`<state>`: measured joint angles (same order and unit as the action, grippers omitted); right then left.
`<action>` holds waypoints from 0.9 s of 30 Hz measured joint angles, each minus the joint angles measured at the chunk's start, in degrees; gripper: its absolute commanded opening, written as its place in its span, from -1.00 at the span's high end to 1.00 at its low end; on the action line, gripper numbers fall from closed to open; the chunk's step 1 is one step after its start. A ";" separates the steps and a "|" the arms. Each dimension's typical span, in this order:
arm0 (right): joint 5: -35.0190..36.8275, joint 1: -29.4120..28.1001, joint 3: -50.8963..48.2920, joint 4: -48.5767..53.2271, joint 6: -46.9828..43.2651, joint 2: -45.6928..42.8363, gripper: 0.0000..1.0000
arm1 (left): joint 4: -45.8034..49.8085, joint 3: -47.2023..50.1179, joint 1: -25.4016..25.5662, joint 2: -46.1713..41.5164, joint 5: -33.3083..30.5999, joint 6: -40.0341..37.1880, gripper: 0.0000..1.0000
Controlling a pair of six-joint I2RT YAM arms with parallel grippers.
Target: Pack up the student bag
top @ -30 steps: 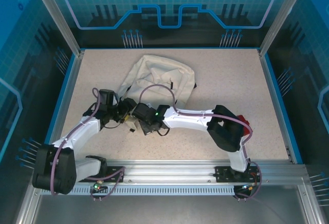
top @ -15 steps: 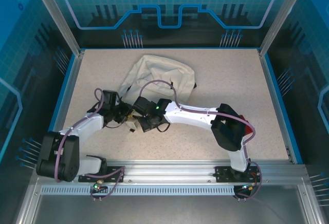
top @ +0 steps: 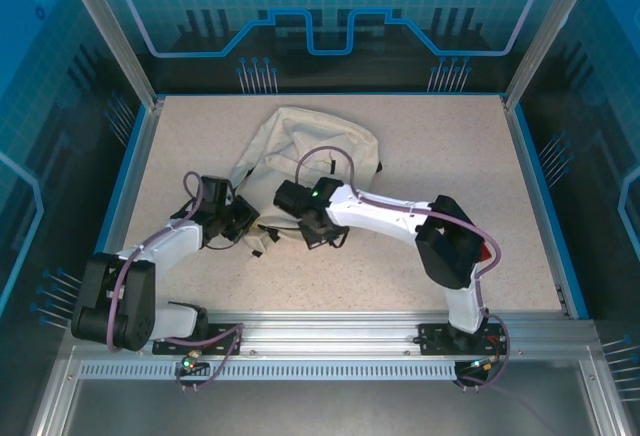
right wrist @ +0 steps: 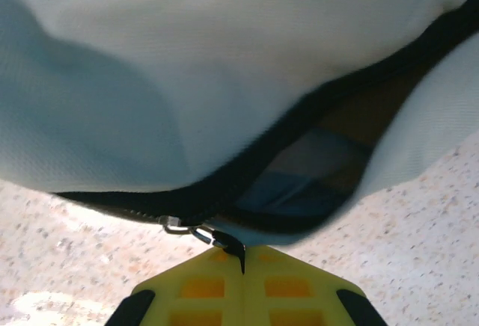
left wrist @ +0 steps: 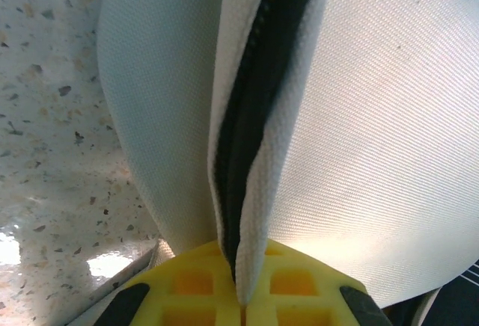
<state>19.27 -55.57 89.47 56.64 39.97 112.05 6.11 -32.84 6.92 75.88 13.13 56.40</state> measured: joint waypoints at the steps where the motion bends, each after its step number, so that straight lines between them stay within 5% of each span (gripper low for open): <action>1: -0.11 1.03 -0.04 -0.81 -0.37 -0.11 1.00 | -0.11 0.00 0.00 0.31 0.11 -0.07 1.00; 27: -9.05 5.22 -2.47 -4.61 -7.34 -2.82 1.00 | -2.43 -0.17 -0.59 2.99 1.62 -2.78 1.00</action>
<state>10.22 -50.35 87.00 52.03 32.62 109.23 3.68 -33.01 6.33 78.87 14.74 53.63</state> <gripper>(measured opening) 0.042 0.077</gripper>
